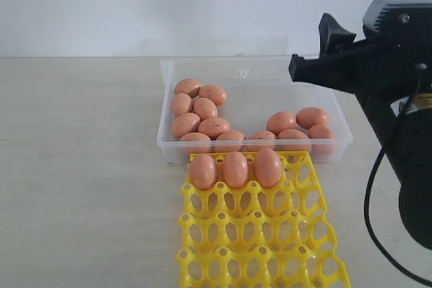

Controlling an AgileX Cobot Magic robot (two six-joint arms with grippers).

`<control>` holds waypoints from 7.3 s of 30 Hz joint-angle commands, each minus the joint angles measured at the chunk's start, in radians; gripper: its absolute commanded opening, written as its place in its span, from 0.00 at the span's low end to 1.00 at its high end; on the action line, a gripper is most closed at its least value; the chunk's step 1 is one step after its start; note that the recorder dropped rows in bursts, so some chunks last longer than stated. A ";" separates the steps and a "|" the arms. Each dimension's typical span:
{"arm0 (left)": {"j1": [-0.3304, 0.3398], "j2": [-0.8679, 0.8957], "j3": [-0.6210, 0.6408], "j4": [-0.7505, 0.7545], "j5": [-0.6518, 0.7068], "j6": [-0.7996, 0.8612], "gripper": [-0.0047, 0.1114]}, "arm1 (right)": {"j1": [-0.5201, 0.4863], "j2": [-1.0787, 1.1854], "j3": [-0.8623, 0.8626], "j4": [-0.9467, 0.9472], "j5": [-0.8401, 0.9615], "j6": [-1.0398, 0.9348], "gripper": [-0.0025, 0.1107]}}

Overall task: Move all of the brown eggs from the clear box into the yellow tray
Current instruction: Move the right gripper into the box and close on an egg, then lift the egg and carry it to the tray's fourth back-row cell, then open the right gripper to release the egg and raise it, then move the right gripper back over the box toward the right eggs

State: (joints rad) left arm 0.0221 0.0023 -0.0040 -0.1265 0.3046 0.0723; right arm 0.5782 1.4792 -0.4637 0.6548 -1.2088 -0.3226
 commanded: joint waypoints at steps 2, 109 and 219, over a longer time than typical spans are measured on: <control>-0.004 -0.002 0.004 0.004 -0.013 0.004 0.08 | -0.017 -0.020 -0.152 0.054 0.022 -0.168 0.15; -0.004 -0.002 0.004 0.004 -0.013 0.004 0.08 | -0.289 -0.153 0.060 -0.750 0.382 0.602 0.02; -0.004 -0.002 0.004 0.004 -0.013 0.004 0.08 | -0.289 0.346 -0.962 -0.484 1.794 0.022 0.02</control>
State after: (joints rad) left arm 0.0221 0.0023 -0.0040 -0.1265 0.3046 0.0723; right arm 0.2904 1.6993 -1.2399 0.1836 0.3070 -0.2041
